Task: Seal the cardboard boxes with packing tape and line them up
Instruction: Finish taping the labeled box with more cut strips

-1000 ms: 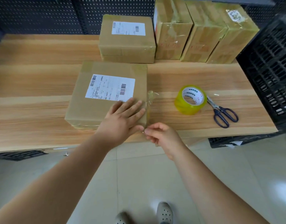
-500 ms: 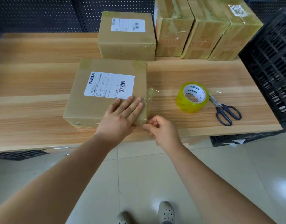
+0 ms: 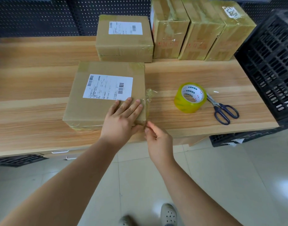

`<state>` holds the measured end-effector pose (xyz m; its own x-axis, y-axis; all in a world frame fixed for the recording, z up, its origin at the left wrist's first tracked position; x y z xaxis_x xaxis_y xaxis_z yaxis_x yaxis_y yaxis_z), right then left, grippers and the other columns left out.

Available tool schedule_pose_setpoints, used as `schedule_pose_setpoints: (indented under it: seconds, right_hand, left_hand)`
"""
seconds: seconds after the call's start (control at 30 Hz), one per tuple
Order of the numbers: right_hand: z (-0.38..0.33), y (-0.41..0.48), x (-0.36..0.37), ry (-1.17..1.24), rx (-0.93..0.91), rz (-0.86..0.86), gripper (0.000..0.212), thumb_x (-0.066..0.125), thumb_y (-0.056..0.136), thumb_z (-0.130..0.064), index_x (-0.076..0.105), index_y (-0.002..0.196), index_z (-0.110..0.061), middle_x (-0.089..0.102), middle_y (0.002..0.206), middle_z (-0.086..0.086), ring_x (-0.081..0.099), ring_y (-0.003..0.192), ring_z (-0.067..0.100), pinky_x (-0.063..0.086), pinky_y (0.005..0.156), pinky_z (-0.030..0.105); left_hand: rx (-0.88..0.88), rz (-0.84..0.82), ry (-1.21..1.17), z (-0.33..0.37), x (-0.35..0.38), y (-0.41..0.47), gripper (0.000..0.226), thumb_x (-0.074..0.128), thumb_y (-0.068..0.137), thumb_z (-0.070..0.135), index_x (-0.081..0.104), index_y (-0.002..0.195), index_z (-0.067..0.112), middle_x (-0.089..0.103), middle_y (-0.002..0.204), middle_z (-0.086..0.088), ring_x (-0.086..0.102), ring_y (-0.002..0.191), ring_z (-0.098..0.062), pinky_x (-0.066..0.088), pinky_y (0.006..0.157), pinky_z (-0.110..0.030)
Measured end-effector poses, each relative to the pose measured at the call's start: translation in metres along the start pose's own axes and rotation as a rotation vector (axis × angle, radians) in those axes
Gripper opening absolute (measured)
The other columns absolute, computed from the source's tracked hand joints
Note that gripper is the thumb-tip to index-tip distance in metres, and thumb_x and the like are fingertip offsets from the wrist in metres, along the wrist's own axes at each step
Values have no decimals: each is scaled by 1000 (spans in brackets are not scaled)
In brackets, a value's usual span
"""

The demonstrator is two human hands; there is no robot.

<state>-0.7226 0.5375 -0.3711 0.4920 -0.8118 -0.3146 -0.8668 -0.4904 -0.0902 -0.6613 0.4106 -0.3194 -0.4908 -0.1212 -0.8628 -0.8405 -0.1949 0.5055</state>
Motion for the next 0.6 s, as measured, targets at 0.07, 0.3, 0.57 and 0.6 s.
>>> schedule_pose_setpoints:
  seconds: [0.07, 0.3, 0.57, 0.6]
  right_hand:
    - [-7, -1, 5, -57, -47, 11, 31, 54, 97, -2, 65, 126, -5, 64, 123, 7, 62, 112, 17, 46, 100, 26]
    - [-12, -14, 29, -223, -135, -87, 51, 40, 98, 5, 38, 148, -4, 39, 150, 9, 47, 133, 22, 36, 111, 27]
    - [-35, 15, 4, -248, -245, -92, 44, 56, 96, -3, 51, 140, -4, 51, 144, 9, 50, 131, 16, 30, 105, 5]
    - [-37, 16, 6, -243, -266, -92, 42, 55, 96, 0, 52, 138, -2, 54, 142, 10, 51, 128, 15, 28, 101, 1]
  left_hand:
    - [25, -41, -12, 0, 1, -1, 56, 56, 86, 44, 59, 134, 14, 53, 143, 0, 49, 133, -26, 41, 105, -51]
    - [1, -96, -43, -4, -3, 1, 52, 54, 91, 41, 57, 136, 16, 51, 144, 2, 46, 136, -24, 38, 109, -49]
    - [-25, -200, -58, -7, 1, 4, 60, 48, 87, 43, 55, 138, 12, 49, 146, 0, 45, 136, -23, 28, 111, -42]
    - [-25, -214, -47, -7, 2, 4, 60, 46, 88, 43, 54, 138, 11, 48, 147, -1, 44, 137, -23, 28, 111, -43]
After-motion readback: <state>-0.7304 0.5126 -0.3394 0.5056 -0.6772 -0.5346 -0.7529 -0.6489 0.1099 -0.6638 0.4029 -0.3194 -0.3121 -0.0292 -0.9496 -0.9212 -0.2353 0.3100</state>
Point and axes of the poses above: each hand's wrist, its own y-axis towards the middle knuckle, its own x-axis out of the palm, z = x × y, the point moved 8 cm from there along y, towards the middle knuckle
